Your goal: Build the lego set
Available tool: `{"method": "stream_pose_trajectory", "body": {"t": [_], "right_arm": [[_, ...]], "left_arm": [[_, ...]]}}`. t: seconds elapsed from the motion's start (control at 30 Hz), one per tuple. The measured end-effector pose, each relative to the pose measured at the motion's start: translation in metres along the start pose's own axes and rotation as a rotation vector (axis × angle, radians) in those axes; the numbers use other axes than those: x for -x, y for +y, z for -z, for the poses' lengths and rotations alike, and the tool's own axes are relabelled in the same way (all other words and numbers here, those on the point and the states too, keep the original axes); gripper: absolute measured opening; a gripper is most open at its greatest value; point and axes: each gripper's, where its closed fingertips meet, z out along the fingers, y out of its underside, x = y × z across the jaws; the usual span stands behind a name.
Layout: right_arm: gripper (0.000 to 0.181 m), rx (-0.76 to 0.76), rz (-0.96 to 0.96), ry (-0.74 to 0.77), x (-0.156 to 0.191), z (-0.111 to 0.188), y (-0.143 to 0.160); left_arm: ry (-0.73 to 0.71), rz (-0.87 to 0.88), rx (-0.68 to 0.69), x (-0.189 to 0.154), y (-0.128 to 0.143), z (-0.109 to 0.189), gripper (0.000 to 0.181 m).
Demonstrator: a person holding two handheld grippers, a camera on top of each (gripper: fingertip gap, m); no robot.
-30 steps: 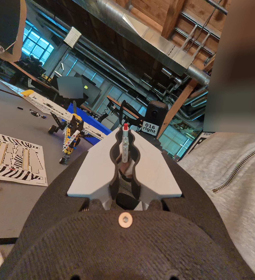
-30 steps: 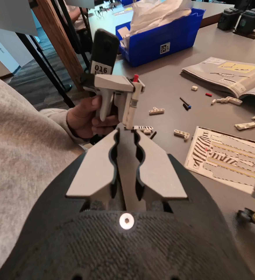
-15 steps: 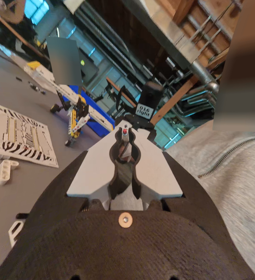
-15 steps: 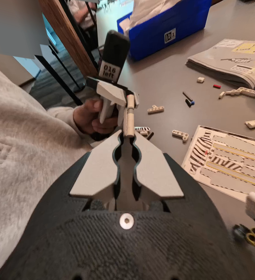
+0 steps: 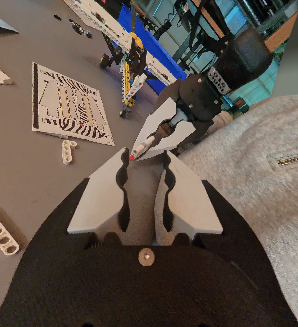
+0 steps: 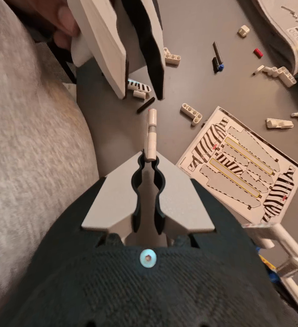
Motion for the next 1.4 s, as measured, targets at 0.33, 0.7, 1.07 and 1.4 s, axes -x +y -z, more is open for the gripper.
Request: {"method": "stream_pose_trajectory", "body": {"t": [0.33,0.7,1.07,1.4], "right_arm": [[0.006,0.056,0.028,0.014,0.003,-0.008,0.019],[0.011,0.065,0.056,0.022,0.002,-0.009,0.019],[0.017,0.073,0.021,0.021,0.001,-0.002,0.026],[0.009,0.058,0.003,0.025,-0.004,0.001,0.024]], "left_arm": [[-0.058,-0.052,0.112,0.011,0.014,-0.016,0.038],[-0.228,-0.177,0.304,0.028,0.040,-0.029,0.032],[-0.226,-0.184,0.307,0.026,0.040,-0.034,0.032],[-0.231,-0.197,0.359,0.024,0.048,-0.042,0.029]]}}
